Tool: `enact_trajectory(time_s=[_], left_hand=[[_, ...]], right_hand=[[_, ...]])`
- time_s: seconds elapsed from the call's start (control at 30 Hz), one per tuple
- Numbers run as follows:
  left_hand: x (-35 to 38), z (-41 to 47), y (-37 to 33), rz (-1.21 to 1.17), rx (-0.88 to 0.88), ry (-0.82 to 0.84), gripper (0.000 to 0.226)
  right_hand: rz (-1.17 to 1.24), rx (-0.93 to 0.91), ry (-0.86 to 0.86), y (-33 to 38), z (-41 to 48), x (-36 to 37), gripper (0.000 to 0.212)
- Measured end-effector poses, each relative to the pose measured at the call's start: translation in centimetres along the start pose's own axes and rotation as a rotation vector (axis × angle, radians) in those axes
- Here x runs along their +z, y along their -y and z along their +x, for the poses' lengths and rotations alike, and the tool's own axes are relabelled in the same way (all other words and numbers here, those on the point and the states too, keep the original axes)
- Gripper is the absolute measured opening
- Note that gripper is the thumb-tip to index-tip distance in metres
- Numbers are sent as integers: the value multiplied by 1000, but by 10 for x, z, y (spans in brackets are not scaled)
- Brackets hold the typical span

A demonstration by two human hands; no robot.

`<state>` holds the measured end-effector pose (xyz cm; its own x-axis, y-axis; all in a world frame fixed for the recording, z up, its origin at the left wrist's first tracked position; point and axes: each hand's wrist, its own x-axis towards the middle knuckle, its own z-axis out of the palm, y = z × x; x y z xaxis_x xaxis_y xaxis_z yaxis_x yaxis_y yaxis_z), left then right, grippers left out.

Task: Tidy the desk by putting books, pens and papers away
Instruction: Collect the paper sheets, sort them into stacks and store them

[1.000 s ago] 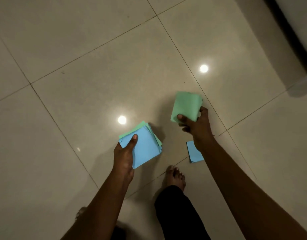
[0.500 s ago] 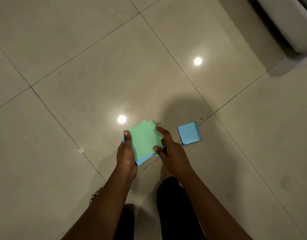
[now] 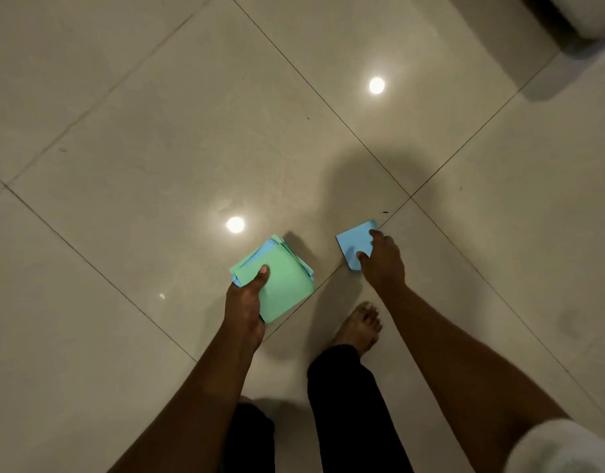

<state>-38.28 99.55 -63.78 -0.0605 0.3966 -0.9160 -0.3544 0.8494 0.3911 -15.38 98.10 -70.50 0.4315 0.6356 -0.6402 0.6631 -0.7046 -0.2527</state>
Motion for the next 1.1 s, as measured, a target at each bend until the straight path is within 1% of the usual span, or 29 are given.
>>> enact_trajectory(time_s=[0.1, 0.2, 0.27, 0.3, 0.37, 0.47, 0.5, 0.57, 0.63, 0.7, 0.73, 0.8, 0.87, 0.93, 1.0, 1.1], left_hand=[[7, 20, 5, 4, -17, -14, 36], [12, 38, 10, 17, -56, -61, 33], [13, 48, 13, 40, -67, -77, 28], [14, 50, 14, 46, -70, -77, 25], [14, 53, 14, 60, -61, -75, 21], [12, 46, 11, 72, -49, -82, 25], [12, 40, 8, 75, -52, -88, 26], [13, 20, 0, 89, -60, -96, 28], [16, -7, -11, 106, -71, -101, 31], [25, -49, -31, 136, -72, -87, 29], [31, -74, -43, 157, -64, -70, 27], [44, -124, -65, 205, -34, -16, 28], [61, -186, -94, 264, 6, 94, 30], [76, -254, -119, 317, 53, 233, 30], [87, -320, -141, 355, 107, 352, 25], [92, -419, -161, 389, 142, 483, 12]], right_hand=[[-181, 129, 8, -12, 30, 9, 60], [-186, 213, -17, -10, 47, 21, 71], [-184, 243, -41, -9, 53, 31, 73], [-177, 245, -52, -10, 55, 35, 71], [-117, 256, -53, -15, 57, 42, 59], [-31, 275, -32, -25, 49, 43, 36], [68, 277, -43, -26, 41, 39, 28], [373, 299, -69, -20, 20, 23, 17], [712, 342, -68, -5, -10, -6, 17], [1021, 365, -96, 18, -51, -61, 17], [1130, 348, -107, 30, -76, -96, 16], [1230, 248, -112, 56, -129, -163, 11], [1251, 132, -133, 78, -196, -225, 10], [1179, 85, -208, 99, -267, -270, 14], [1078, 67, -344, 115, -332, -300, 18], [926, 51, -521, 130, -427, -337, 16]])
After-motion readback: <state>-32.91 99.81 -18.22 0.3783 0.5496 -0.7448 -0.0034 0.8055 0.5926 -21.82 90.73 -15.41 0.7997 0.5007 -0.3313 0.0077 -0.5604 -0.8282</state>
